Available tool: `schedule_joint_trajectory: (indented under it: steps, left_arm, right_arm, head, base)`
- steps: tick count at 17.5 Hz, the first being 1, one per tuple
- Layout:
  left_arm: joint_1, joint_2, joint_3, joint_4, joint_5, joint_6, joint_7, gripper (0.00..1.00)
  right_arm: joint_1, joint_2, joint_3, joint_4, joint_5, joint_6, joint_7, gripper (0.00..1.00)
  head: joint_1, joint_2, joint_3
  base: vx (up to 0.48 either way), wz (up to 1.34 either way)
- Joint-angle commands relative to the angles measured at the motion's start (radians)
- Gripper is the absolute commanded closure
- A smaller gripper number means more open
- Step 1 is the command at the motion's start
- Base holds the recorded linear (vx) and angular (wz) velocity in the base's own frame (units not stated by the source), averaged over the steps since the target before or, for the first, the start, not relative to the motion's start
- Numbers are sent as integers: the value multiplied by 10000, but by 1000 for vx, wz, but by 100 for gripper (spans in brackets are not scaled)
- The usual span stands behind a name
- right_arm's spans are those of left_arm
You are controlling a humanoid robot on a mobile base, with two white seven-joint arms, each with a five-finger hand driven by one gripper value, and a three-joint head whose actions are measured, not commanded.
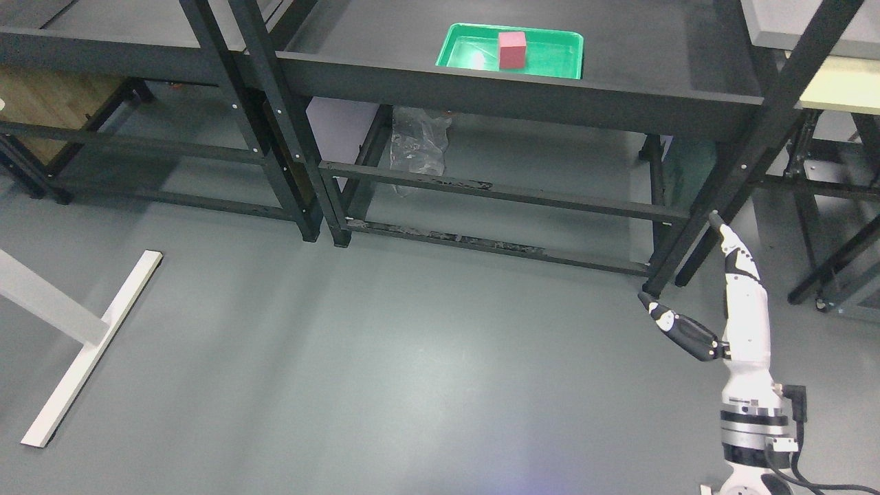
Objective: Pick pink block from left shelf to tray
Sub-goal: 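Drive toward the shelf and move the right hand over the green tray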
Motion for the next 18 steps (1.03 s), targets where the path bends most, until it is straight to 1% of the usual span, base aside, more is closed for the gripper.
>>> schedule_joint_trajectory:
  steps: [1, 4, 5, 7, 8, 10, 12, 13, 14, 18]
  left_arm:
    - [61, 174, -9, 0, -15, -8, 2, 0]
    - [62, 174, 7, 0, -15, -8, 2, 0]
    - [62, 174, -8, 0, -15, -8, 2, 0]
    - [46, 174, -8, 0, -15, -8, 2, 0]
    - [46, 174, -9, 0, -15, -8, 2, 0]
    - [62, 174, 7, 0, -15, -8, 2, 0]
    - [46, 174, -9, 0, -15, -8, 2, 0]
    - [61, 174, -9, 0, -15, -8, 2, 0]
    - [62, 174, -9, 0, -15, -8, 2, 0]
    - [62, 174, -9, 0, -15, -8, 2, 0]
  right_arm:
    - [-32, -311, -51, -6, 459, 92, 5, 3]
    - [-32, -465, 40, 25, 369, -60, 5, 0]
    - [-17, -450, 56, 25, 277, -289, 5, 0]
    - [45, -358, 102, 10, -75, -1146, 81, 0]
    - [30, -327, 72, 10, -107, -1196, 20, 0]
    - [-31, -434, 56, 40, 303, -785, 5, 0]
    - [-78, -404, 41, 40, 1725, -354, -163, 0]
    - [-123, -358, 56, 40, 2462, -246, -453, 0]
    - [-109, -327, 72, 10, 2773, -230, -699, 0]
    - [29, -206, 26, 10, 2639, -214, -793, 0]
  head:
    - [0, 0, 0]
    - [0, 0, 0]
    - [0, 0, 0]
    - [0, 0, 0]
    - [0, 0, 0]
    - [0, 0, 0]
    - [0, 0, 0]
    - [0, 0, 0]
    - [0, 0, 0]
    - [0, 0, 0]
  base:
    - [179, 228]
    - [207, 179]
    - [240, 166]
    - [239, 160]
    - [237, 154]
    - [283, 138]
    - [294, 114]
    - [229, 101]
    - [229, 101]
    - [280, 119]
